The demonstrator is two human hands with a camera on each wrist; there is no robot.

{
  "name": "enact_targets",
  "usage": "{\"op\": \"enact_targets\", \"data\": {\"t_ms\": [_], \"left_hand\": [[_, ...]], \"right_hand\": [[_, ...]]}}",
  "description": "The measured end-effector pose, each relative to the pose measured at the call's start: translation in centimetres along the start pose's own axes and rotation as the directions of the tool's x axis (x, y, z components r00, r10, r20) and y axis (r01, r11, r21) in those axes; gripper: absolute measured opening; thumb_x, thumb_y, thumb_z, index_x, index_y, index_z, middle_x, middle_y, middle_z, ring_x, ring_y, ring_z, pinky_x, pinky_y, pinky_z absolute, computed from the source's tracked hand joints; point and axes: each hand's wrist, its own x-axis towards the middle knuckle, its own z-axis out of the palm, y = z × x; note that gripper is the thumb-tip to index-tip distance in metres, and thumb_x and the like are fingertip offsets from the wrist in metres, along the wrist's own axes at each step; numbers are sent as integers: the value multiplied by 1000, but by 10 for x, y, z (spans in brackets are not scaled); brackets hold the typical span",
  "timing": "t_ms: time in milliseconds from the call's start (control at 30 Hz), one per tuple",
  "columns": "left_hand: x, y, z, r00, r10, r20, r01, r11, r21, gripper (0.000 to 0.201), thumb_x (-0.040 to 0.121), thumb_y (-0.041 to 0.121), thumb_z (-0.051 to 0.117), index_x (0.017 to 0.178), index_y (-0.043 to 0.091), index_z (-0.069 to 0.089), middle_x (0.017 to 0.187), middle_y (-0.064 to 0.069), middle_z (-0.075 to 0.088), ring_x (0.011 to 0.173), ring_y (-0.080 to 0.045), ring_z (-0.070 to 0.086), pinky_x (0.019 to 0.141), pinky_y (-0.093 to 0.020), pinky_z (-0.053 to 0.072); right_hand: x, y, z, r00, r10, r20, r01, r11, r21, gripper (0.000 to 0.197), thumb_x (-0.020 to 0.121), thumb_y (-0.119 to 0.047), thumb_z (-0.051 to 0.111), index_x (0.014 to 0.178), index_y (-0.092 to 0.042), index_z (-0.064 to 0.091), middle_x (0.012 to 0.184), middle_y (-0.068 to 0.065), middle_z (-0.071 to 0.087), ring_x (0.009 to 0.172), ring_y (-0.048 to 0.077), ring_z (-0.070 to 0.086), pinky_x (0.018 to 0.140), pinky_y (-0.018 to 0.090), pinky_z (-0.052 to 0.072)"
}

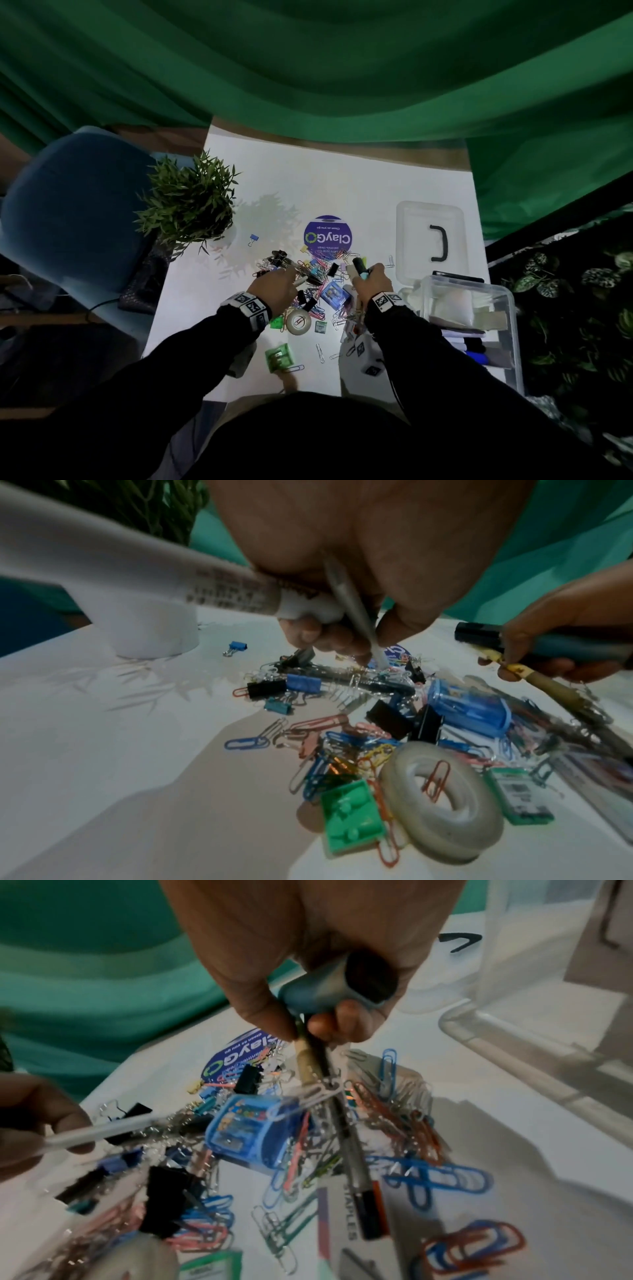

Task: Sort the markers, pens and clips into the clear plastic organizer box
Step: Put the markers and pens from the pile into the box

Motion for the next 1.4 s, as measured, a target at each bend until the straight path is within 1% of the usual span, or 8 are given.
{"op": "enact_targets", "data": {"t_ms": [367, 500, 633, 867, 1000, 1167, 1300, 1400], "left_hand": [[-22, 48, 11, 997, -22, -73, 6, 976, -217, 20, 97, 32, 45, 110, 17, 46, 94, -10, 65, 76, -28, 60, 73, -38, 52], [-28, 63, 7, 997, -54, -61, 38, 970, -239, 24, 99, 33, 40, 111, 14, 45, 88, -12, 64, 76, -28, 60, 75, -41, 52], [-31, 74, 3, 994, -55, -93, 31, 970, -240, 24, 101, 31, 38, 111, 10, 45, 87, -9, 60, 74, -25, 53, 71, -35, 45], [-37, 91, 7, 995, -64, -78, 42, 965, -259, 18, 100, 28, 40, 106, 11, 43, 82, -10, 59, 72, -28, 56, 61, -33, 38], [-40, 98, 6, 995, -71, -73, 50, 964, -261, 20, 100, 28, 40, 106, 10, 43, 82, -12, 59, 72, -28, 56, 63, -34, 41], [-43, 106, 0, 991, -94, -97, 61, 953, -298, 16, 101, 27, 39, 107, 12, 42, 78, -4, 54, 67, -23, 50, 58, -30, 32], [-47, 113, -5, 992, -84, -97, 47, 941, -336, 13, 102, 25, 38, 106, 13, 41, 71, 0, 51, 59, -15, 48, 50, -26, 32], [-48, 122, -8, 991, -74, -111, 26, 924, -381, 12, 102, 23, 39, 106, 13, 43, 73, -5, 56, 62, -23, 54, 54, -30, 40]], "right_hand": [[-23, 2, -17, 992, -75, 102, 48, 967, 248, 35, 98, -32, 49, 115, -2, 55, 95, 11, 57, 88, 26, 56, 73, 25, 37], [-39, -2, -30, 975, -159, 153, 103, 942, 319, 18, 99, -20, 46, 83, -13, 50, 85, 16, 62, 75, 23, 58, 53, 20, 43], [-56, -5, -47, 959, -237, 153, 157, 899, 408, 17, 92, 8, 48, 101, -5, 44, 79, 17, 52, 48, 15, 54, 36, 10, 40], [-73, -2, -66, 937, -308, 162, 227, 894, 387, 17, 91, 9, 48, 100, -5, 45, 71, 8, 48, 53, 15, 52, 38, 9, 41], [-75, -4, -69, 918, -354, 180, 286, 904, 319, 17, 86, 1, 59, 100, -6, 50, 78, 6, 56, 65, 18, 56, 59, 21, 46], [-85, -5, -78, 899, -381, 215, 146, 724, 675, 27, 77, 12, 64, 84, -11, 51, 88, 27, 65, 74, 34, 64, 85, 52, 55], [-91, -9, -97, 870, -462, 175, 172, 616, 768, 21, 85, 11, 57, 85, -9, 52, 92, 27, 65, 81, 38, 68, 82, 52, 55], [-91, -8, -115, 851, -503, 154, 183, 557, 810, 17, 90, 9, 52, 92, -7, 46, 87, 25, 63, 74, 33, 70, 74, 47, 57]]}}
